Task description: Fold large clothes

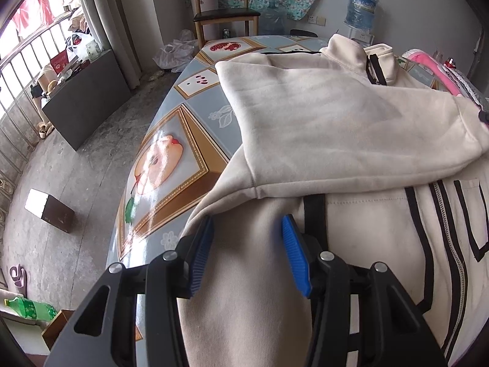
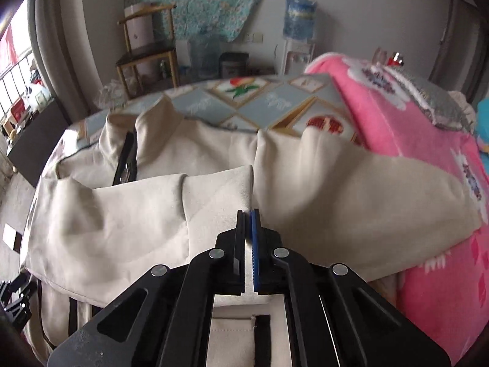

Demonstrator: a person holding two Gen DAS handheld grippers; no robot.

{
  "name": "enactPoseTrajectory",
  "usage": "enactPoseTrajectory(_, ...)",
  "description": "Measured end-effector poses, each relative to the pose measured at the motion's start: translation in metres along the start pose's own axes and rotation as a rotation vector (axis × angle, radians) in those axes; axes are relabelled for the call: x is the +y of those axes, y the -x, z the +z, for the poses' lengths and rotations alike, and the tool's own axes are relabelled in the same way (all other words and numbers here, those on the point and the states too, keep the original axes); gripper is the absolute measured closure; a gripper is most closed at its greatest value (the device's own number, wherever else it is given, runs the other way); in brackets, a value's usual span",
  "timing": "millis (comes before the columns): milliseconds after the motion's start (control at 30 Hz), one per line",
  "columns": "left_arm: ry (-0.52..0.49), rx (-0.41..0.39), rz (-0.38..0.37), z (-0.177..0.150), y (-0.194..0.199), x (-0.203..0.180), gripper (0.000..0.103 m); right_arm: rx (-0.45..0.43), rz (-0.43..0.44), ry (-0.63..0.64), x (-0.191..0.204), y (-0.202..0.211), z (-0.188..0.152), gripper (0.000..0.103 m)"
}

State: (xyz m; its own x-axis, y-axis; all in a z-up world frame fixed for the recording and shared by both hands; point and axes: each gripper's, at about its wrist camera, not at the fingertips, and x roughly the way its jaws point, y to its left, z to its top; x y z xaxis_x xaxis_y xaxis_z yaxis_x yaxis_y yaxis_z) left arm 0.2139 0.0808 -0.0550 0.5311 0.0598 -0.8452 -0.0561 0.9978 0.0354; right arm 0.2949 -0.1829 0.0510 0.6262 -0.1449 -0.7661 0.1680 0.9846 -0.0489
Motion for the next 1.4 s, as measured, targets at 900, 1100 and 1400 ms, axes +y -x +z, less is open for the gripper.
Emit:
enactPoseTrajectory(900, 0.034, -0.093, -0.068, 0.038, 0.037, 0.003, 0.056, 0.23, 0.051, 0.149, 0.043, -0.043, -0.061, 0.047)
enactPoseTrajectory(1100, 0.087, -0.068, -0.123, 0.046, 0.025, 0.007, 0.056, 0.263, 0.036, 0.145, 0.044, -0.047, -0.065, 0.017)
enactPoseTrajectory(1400, -0.005, 0.038, -0.17, 0.064, -0.029, -0.056, 0.046, 0.277, -0.003, 0.138, 0.044, -0.048, -0.066, 0.007)
